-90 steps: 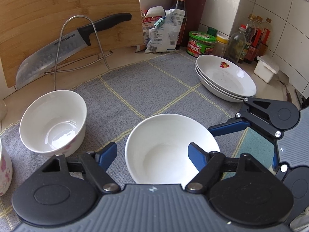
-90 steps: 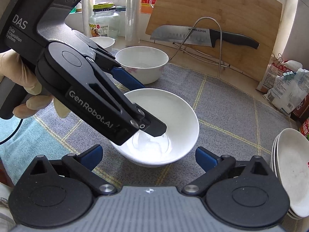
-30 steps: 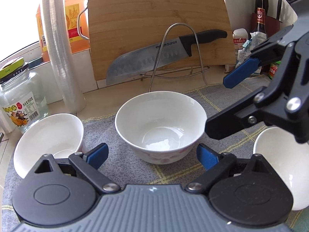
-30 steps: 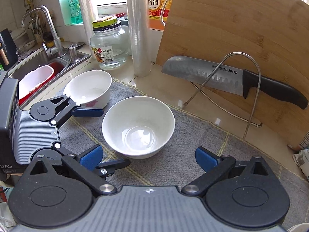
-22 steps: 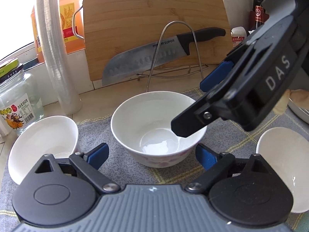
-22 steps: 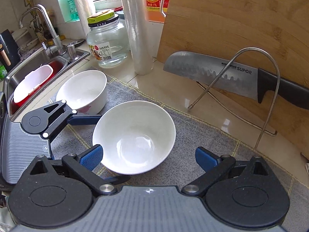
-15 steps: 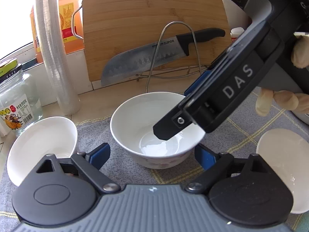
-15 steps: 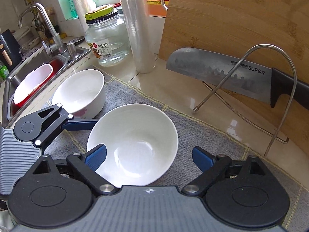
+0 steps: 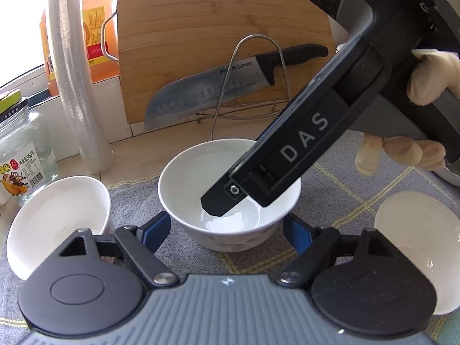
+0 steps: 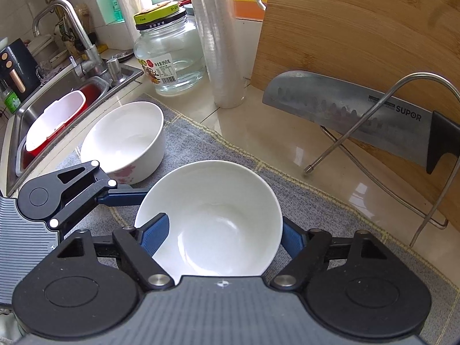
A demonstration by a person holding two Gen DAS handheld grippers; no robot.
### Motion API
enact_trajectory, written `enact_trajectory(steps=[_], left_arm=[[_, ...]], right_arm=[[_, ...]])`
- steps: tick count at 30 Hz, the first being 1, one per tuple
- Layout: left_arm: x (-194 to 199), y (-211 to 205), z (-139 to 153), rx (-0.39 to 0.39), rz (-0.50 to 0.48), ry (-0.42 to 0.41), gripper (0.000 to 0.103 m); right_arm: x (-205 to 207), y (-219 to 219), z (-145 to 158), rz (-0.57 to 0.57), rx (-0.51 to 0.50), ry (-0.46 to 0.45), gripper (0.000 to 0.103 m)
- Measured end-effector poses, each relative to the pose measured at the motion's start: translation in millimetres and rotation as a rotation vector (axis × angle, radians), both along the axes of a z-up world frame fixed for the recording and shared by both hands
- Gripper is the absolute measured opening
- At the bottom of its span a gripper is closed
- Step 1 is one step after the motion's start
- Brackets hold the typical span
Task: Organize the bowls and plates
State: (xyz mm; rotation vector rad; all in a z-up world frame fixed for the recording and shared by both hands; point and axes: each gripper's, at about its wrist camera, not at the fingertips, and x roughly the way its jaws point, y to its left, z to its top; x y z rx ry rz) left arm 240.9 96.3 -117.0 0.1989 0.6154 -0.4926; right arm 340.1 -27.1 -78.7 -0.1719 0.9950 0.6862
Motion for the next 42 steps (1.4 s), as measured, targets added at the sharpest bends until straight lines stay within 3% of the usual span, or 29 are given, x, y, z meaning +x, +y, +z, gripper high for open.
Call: enact_trajectory(steps=[19,42], left_arm=[[-6,-1,18,0.024,-0.013,0.024,0.082],[-67,-2,65,0.035,-0.053,0.008,0.083]], right_arm=[[-9,-3,14,-0.014,0.026,0.013,0.085],[-83,-15,66,-0.028,0.065,-0.057,0.085]])
